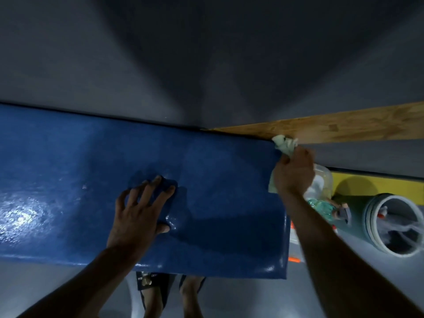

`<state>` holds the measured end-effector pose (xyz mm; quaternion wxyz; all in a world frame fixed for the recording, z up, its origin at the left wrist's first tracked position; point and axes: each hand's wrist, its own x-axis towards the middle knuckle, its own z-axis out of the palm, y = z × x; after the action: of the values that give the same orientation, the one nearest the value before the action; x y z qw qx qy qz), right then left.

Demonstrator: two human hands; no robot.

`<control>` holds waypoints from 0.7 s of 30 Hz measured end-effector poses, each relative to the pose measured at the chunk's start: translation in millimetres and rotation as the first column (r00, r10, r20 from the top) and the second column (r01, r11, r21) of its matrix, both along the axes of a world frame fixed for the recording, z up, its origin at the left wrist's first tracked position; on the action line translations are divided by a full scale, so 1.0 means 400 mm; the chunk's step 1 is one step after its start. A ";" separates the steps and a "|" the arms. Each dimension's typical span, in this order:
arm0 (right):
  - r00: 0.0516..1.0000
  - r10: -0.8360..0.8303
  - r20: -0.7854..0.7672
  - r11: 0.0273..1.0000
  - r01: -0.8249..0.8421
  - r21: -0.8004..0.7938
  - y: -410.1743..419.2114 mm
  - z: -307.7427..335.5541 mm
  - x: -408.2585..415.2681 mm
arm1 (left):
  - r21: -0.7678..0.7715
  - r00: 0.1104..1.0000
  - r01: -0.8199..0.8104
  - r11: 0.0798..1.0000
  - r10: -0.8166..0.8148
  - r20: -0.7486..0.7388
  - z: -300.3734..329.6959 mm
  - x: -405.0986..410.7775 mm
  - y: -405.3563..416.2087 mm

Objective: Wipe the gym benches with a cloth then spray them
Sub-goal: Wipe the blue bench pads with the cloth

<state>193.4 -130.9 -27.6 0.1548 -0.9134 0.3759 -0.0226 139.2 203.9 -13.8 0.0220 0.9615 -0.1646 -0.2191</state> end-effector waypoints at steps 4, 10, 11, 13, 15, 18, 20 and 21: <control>0.949 0.270 0.161 0.957 -0.283 0.063 0.245 0.000 0.011 | 0.007 1.000 0.017 1.000 -0.017 0.000 -0.002 0.001 0.003; 0.705 0.708 0.046 0.704 -0.709 0.034 0.175 0.017 -0.012 | 0.053 1.000 0.026 0.998 -0.025 -0.008 0.008 0.003 -0.002; 0.746 0.664 0.049 0.744 -0.666 0.059 0.120 0.019 -0.017 | 0.053 1.000 0.023 0.998 -0.023 -0.007 0.007 0.002 -0.003; 0.851 0.518 0.081 0.851 -0.523 0.048 0.005 0.025 -0.029 | 0.037 1.000 0.019 0.999 -0.019 0.004 0.005 0.001 -0.001; 0.932 0.346 0.110 0.937 -0.350 0.022 -0.078 0.031 -0.046 | 0.027 1.000 0.022 0.999 -0.022 0.000 0.005 0.000 0.002; 0.978 0.178 0.110 0.983 -0.182 0.024 -0.088 0.028 -0.061 | -0.007 1.000 0.020 1.000 -0.020 -0.005 0.002 -0.001 0.010; 0.995 0.059 0.077 0.998 -0.060 0.006 -0.038 0.012 -0.053 | -0.028 1.000 0.014 1.000 -0.015 -0.014 -0.001 0.000 0.014; 0.996 0.014 0.088 1.000 -0.013 -0.008 0.002 0.001 -0.042 | -0.033 1.000 0.016 0.999 -0.016 -0.015 -0.004 0.000 0.018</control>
<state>176.5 -129.9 -27.2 0.1679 -0.9146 0.3624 -0.0630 139.2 211.1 -15.3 0.0371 0.9580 -0.1757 -0.2238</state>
